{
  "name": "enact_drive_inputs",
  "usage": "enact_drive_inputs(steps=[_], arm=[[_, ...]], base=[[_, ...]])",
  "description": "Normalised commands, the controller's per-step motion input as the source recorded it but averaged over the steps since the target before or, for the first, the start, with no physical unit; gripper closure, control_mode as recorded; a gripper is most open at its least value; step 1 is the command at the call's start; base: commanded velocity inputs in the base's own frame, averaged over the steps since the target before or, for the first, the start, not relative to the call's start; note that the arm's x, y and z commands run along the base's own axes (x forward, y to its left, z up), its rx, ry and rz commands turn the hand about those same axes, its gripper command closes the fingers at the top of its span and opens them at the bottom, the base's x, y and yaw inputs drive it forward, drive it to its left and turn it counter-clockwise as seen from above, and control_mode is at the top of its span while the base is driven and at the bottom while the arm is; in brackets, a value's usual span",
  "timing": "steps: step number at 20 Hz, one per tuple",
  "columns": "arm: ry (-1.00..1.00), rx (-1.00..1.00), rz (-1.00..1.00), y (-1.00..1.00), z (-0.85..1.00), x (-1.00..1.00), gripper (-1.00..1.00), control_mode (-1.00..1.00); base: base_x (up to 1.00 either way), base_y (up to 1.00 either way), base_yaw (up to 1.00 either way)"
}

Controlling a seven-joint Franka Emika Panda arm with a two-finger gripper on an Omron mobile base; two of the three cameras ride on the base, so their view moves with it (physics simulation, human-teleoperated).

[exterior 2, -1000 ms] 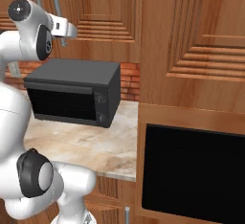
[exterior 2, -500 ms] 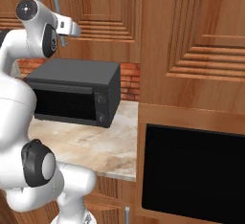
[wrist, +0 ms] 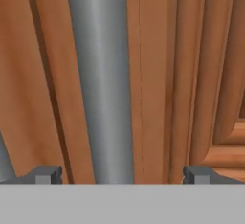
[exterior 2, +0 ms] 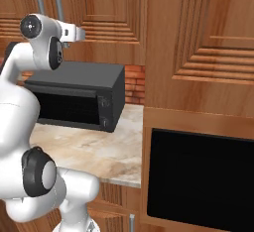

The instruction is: Open the cabinet. Pick the dish brush and place it next to the sink. Then close the cabinet.

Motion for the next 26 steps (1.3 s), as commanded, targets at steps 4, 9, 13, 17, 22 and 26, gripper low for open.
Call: enact_drive_inputs(steps=[4,9,13,17,22,26], arm=[[-0.14,0.00,0.00,0.04,-0.24,0.38,-1.00,-1.00],[-0.01,0.00,0.00,0.02,0.00,0.52,-1.00,-1.00],[-0.03,0.00,0.00,0.00,-0.01,0.18,-1.00,-1.00],[0.00,0.00,0.00,0.00,0.00,0.00,-1.00,-1.00],[0.00,0.00,0.00,0.00,0.00,0.00,1.00,-1.00],[0.00,0.00,0.00,0.00,0.00,0.00,1.00,-1.00]], base=[[0.00,0.00,0.00],[0.00,0.00,0.00],[0.00,0.00,0.00],[0.00,0.00,0.00],[0.00,0.00,0.00],[0.00,0.00,0.00]])
